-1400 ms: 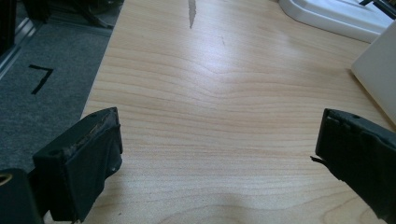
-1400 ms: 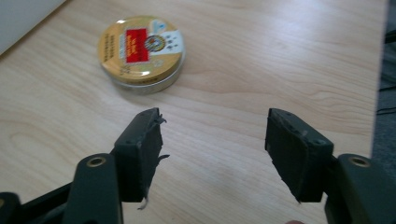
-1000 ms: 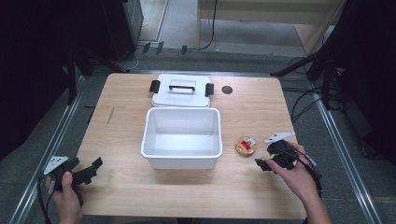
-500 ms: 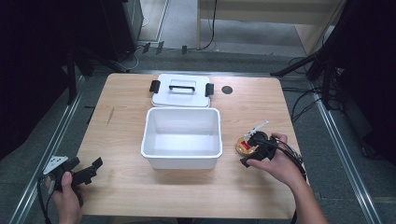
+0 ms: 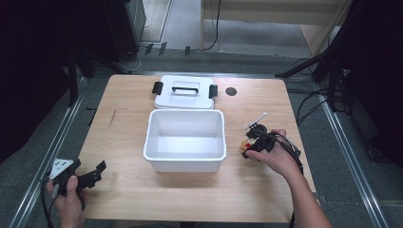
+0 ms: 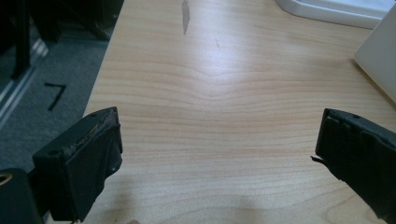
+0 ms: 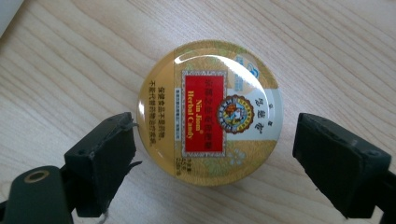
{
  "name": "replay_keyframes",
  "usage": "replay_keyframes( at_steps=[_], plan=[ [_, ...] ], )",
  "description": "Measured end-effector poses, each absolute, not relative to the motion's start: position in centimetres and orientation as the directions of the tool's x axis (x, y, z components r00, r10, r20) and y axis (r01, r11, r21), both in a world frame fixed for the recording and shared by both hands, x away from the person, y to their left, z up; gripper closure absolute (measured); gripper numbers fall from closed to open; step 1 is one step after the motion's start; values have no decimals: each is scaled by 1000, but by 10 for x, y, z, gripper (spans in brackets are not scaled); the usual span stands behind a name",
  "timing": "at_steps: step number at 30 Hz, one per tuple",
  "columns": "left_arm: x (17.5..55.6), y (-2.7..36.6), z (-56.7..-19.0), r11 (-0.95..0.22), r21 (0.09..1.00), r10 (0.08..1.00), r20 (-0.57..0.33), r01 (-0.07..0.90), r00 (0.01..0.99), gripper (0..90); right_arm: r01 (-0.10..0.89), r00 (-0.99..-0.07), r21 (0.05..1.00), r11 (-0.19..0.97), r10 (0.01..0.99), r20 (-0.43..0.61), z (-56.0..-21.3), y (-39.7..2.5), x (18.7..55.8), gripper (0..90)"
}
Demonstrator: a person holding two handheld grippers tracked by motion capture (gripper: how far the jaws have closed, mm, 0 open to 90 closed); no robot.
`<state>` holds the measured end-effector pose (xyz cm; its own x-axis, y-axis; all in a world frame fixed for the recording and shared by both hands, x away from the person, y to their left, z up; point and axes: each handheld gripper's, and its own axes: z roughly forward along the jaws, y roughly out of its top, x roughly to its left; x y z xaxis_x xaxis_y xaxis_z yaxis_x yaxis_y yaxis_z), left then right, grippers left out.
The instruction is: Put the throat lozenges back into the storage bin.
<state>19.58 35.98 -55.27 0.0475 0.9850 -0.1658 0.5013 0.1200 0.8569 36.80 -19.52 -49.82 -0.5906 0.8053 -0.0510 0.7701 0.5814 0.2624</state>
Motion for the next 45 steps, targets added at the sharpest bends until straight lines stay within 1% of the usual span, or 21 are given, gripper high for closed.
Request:
replay_keyframes(
  at_steps=[2,4,6,7,8,9,15,18,19,20,23,26,28,30,32,33,34,45],
  plan=[
    [195,356,-552,98,872,990,-136,480,44,12,773,-592,254,582,805,-42,-500,-194,371,131],
    [195,352,-551,74,896,993,-107,438,52,12,781,-588,235,579,808,-35,-503,-192,373,137],
    [195,350,-551,64,904,993,-99,422,60,11,781,-591,224,583,806,-39,-505,-192,375,165],
    [195,349,-551,59,911,993,-94,407,66,11,781,-591,224,583,806,-39,-505,-192,375,165],
    [195,345,-551,45,923,993,-84,381,87,12,783,-592,217,583,806,-30,-506,-191,376,197],
    [195,343,-551,38,928,992,-79,369,95,12,783,-592,217,583,805,-27,-507,-191,376,198],
    [195,337,-551,14,941,990,-59,338,124,11,779,-601,206,592,799,-20,-507,-191,377,206],
    [193,338,-552,28,945,987,-78,325,141,11,785,-592,223,578,806,-3,-503,-194,378,207],
    [193,340,-552,42,947,985,-94,319,147,11,785,-592,223,578,806,-3,-503,-194,378,207],
    [192,343,-552,80,946,980,-132,314,147,11,781,-595,235,579,804,-4,-498,-195,377,207],
    [191,344,-552,78,947,979,-132,312,154,11,775,-600,244,584,800,-7,-491,-194,375,208],
    [192,340,-552,38,947,981,-95,318,166,11,762,-613,257,595,790,-12,-480,-193,373,208],
    [193,339,-552,28,944,982,-88,329,170,12,744,-631,274,609,775,-9,-465,-191,370,208],
    [194,338,-552,20,941,982,-83,339,172,12,739,-638,276,615,770,-10,-462,-190,369,208],
    [194,338,-552,17,937,981,-83,349,175,11,713,-666,269,647,745,-28,-448,-185,366,208],
    [194,337,-551,11,936,982,-78,352,174,11,713,-666,269,647,745,-28,-448,-185,366,208],
    [194,337,-551,4,936,982,-70,353,175,11,701,-677,276,658,735,-31,-438,-181,364,208],
    [195,338,-551,10,933,980,-81,361,184,11,667,-706,300,682,707,-38,-404,-170,359,208]
  ],
)
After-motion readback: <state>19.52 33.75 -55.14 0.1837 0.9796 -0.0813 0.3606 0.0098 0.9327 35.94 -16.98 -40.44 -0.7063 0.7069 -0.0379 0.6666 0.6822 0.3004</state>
